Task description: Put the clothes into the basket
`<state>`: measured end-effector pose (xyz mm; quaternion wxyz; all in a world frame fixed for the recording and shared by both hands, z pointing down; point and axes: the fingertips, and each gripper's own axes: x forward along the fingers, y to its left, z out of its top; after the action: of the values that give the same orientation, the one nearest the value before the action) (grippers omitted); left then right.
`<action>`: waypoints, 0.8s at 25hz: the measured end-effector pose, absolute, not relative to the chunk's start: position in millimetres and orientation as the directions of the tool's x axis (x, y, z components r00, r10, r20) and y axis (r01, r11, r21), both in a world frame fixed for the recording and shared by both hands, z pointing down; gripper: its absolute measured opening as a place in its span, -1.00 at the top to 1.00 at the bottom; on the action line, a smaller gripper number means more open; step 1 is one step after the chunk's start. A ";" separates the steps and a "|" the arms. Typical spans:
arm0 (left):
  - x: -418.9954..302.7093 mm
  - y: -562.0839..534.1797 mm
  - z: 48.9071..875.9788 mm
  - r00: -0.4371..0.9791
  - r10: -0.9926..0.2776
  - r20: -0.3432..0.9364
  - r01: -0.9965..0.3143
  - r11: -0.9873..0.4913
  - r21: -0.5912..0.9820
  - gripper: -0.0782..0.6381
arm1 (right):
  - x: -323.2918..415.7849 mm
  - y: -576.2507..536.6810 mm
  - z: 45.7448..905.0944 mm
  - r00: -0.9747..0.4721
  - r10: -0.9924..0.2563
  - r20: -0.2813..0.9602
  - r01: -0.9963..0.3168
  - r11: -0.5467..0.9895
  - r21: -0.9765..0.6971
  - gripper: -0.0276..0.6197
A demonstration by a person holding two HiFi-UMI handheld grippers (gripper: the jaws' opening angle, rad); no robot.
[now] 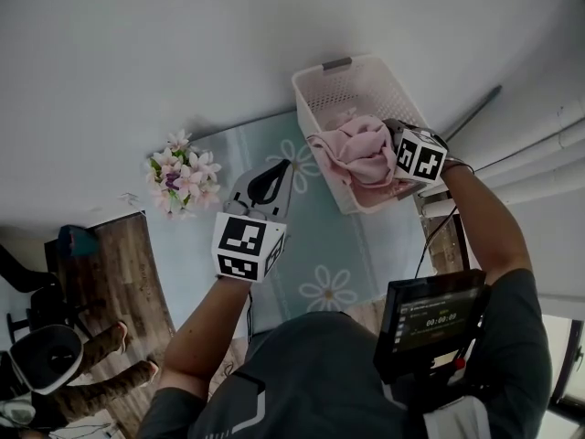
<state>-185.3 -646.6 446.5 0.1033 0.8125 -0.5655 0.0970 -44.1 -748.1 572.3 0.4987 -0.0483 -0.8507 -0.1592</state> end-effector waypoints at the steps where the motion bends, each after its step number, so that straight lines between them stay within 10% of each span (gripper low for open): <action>1: -185.1 -647.0 449.3 0.343 -0.897 0.279 -0.938 -0.340 0.062 0.76 | -43.9 -748.1 577.2 -0.483 -0.065 0.873 0.251 0.945 0.209 -0.19; 20: -186.9 -644.3 486.6 0.352 -0.871 0.343 -0.936 -0.335 0.110 0.76 | -18.9 -734.5 684.9 -0.015 0.004 1.000 0.516 0.857 0.005 -0.17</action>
<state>-186.9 -644.3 486.6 0.1451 0.8094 -0.5580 0.1119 -18.9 -734.5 684.9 0.6757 -0.1891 -0.6868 -0.1895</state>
